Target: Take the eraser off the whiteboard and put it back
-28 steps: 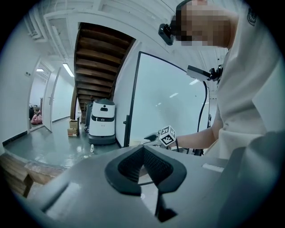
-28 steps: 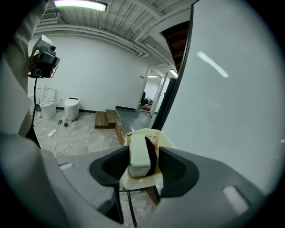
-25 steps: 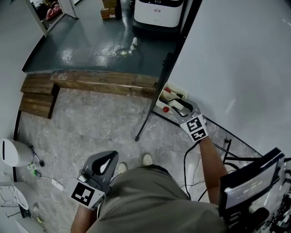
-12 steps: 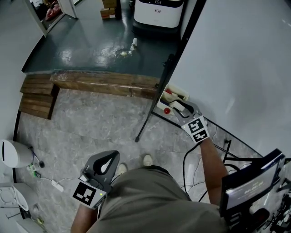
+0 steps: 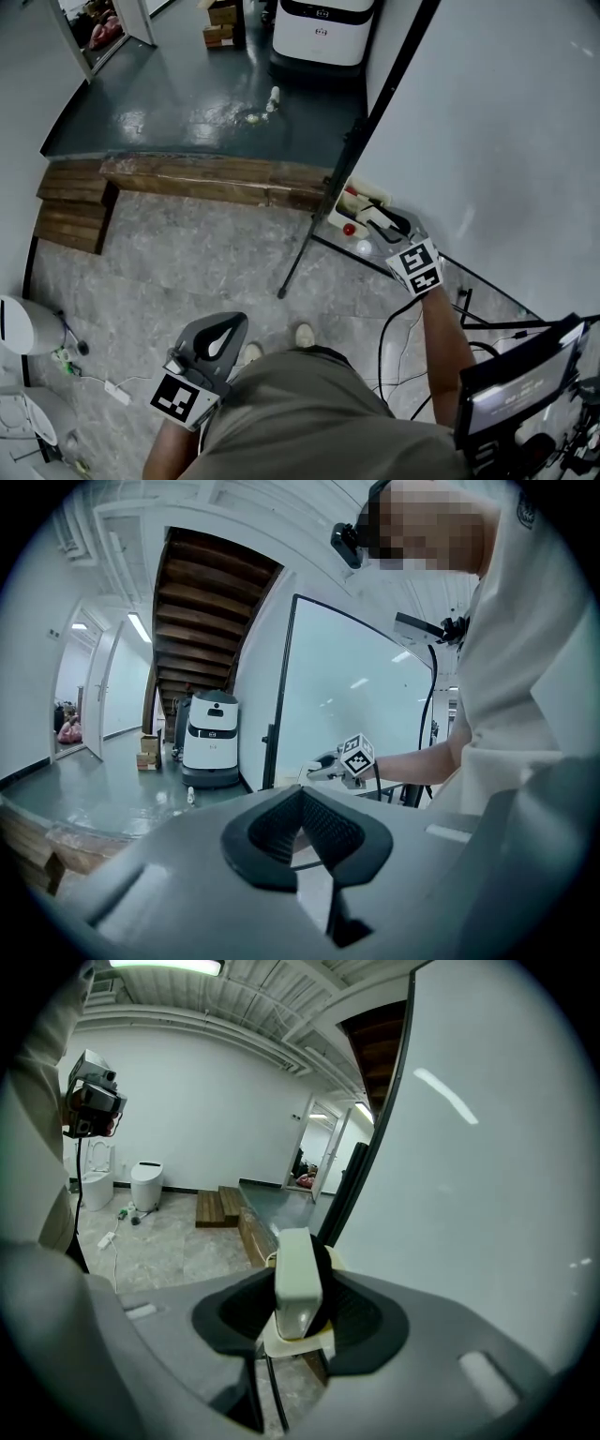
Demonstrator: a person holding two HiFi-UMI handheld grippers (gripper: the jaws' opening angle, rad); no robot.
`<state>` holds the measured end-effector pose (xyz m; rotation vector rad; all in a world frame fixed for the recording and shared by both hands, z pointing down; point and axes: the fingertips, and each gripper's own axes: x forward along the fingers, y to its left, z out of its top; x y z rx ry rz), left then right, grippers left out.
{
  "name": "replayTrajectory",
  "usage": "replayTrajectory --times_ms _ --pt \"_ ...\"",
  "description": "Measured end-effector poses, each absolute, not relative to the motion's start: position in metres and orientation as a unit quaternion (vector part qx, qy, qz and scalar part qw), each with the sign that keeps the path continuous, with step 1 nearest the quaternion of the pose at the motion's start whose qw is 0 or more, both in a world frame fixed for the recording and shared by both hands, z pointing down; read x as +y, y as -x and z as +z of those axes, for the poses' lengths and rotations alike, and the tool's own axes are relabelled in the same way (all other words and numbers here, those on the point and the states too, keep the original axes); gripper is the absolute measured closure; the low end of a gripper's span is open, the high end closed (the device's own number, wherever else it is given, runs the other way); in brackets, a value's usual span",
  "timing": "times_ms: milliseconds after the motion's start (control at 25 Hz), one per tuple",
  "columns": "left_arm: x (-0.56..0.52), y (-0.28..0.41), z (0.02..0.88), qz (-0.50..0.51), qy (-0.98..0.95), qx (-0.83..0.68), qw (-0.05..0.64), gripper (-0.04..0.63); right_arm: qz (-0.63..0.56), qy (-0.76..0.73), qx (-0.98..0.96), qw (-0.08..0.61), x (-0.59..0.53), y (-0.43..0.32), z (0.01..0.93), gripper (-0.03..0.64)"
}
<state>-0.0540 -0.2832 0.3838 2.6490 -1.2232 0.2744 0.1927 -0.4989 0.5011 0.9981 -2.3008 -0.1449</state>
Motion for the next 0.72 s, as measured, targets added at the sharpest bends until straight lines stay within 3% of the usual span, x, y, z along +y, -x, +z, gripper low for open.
replayTrajectory --times_ms 720 --pt "-0.236 0.116 0.381 0.083 -0.92 -0.373 0.09 0.589 -0.126 -0.409 -0.858 0.282 -0.406 -0.119 0.395 0.453"
